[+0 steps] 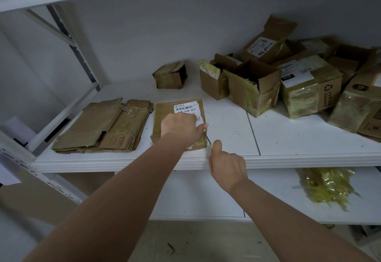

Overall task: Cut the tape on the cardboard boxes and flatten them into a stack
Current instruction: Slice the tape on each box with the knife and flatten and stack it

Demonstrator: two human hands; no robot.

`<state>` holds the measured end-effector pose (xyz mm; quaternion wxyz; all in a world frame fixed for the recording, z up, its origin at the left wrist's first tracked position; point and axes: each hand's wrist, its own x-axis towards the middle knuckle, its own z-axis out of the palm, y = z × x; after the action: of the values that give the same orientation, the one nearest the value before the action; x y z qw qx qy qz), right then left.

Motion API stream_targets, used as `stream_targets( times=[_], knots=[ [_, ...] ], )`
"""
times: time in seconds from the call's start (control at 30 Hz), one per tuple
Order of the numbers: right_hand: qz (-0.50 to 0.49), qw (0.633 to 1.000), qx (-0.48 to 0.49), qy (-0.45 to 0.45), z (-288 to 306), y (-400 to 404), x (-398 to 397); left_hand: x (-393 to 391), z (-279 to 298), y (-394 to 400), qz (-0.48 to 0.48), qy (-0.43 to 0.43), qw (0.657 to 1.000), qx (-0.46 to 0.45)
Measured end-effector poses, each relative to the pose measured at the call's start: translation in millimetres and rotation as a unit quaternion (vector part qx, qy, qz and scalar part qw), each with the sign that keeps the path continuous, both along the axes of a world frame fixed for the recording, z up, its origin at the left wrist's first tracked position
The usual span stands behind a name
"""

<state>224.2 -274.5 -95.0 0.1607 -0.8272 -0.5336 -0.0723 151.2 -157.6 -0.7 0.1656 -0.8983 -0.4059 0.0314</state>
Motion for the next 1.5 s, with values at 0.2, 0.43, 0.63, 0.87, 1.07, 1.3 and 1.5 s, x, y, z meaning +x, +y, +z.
stream_targets(
  times=[0.2,0.43,0.63,0.87,1.07,1.3,1.5],
  knots=[
    [0.037,0.997,-0.066,-0.034,1,-1,7,3,0,1,0.002,0.004,1.000,-0.001],
    [0.052,0.995,-0.086,0.000,10,-4,9,3,1,-1,0.006,0.000,1.000,-0.012],
    [0.049,0.996,-0.069,0.003,6,-3,10,3,3,-6,0.014,-0.023,1.000,-0.014],
    [0.044,0.998,-0.040,0.002,4,-6,-2,7,0,4,-0.034,-0.049,0.998,-0.029],
    [-0.008,0.999,0.034,0.031,5,-12,-22,-5,4,7,-0.122,-0.051,0.991,-0.033],
    [-0.049,0.998,0.032,0.030,-10,-18,-56,-26,12,0,-0.202,-0.038,0.977,-0.050],
    [-0.087,0.993,0.015,0.083,-14,-10,-70,-32,10,7,-0.206,-0.040,0.975,-0.075]
  ],
)
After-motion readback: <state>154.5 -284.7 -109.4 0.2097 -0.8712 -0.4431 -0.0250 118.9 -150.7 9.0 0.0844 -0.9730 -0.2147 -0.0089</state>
